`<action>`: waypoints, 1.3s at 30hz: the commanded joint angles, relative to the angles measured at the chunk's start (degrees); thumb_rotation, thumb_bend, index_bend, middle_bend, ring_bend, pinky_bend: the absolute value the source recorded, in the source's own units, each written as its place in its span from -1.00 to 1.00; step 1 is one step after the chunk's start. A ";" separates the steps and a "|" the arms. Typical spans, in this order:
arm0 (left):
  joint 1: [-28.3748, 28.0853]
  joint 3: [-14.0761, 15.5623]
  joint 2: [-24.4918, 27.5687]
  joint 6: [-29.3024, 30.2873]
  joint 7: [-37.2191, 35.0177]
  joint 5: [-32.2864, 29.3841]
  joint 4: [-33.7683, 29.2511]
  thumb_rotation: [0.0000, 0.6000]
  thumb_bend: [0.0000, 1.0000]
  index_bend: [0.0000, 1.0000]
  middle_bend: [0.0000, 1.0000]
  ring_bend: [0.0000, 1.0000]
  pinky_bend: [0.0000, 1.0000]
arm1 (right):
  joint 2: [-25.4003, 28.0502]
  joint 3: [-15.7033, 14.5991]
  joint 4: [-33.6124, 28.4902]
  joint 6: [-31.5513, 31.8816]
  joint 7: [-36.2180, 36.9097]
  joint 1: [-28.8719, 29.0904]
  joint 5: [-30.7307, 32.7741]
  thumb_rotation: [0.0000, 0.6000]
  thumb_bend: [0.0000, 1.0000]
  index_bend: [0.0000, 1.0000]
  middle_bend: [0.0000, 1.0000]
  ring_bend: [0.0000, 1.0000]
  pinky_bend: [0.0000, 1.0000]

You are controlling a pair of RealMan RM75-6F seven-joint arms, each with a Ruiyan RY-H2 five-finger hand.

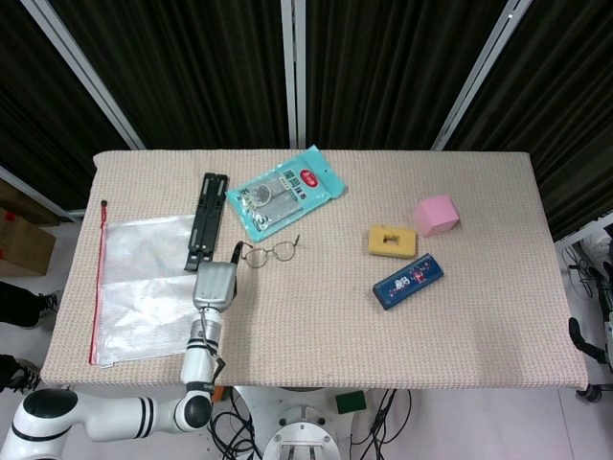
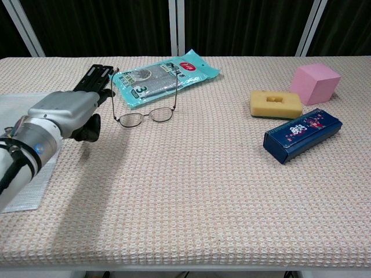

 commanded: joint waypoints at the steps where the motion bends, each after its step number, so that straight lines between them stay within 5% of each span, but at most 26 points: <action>1: -0.80 -0.31 -1.55 -1.31 0.68 -0.59 2.02 1.00 0.60 -1.00 0.91 0.90 0.93 | -0.05 -0.03 0.13 -0.17 0.10 0.05 0.06 1.00 -0.07 -1.00 -1.00 -1.00 -1.00; 19: -2.80 -2.17 -6.24 -4.46 -0.62 1.02 11.73 1.00 0.61 -1.00 0.91 0.89 0.93 | 0.37 -0.20 0.59 -0.77 0.94 -0.02 0.44 1.00 -0.07 -1.00 -1.00 -1.00 -1.00; 30: -2.04 -3.45 8.53 -0.70 -1.51 11.17 -10.04 1.00 0.61 -1.00 0.89 0.88 0.93 | 1.75 0.95 -1.35 1.51 1.21 -0.01 -0.43 1.00 -0.07 -1.00 -1.00 -1.00 -1.00; 39: -7.71 -3.95 16.55 -11.19 -1.47 13.57 -16.54 1.00 0.61 -1.00 0.89 0.88 0.92 | 3.11 1.02 -4.20 2.23 -0.29 0.18 -1.44 1.00 -0.07 -1.00 -1.00 -1.00 -1.00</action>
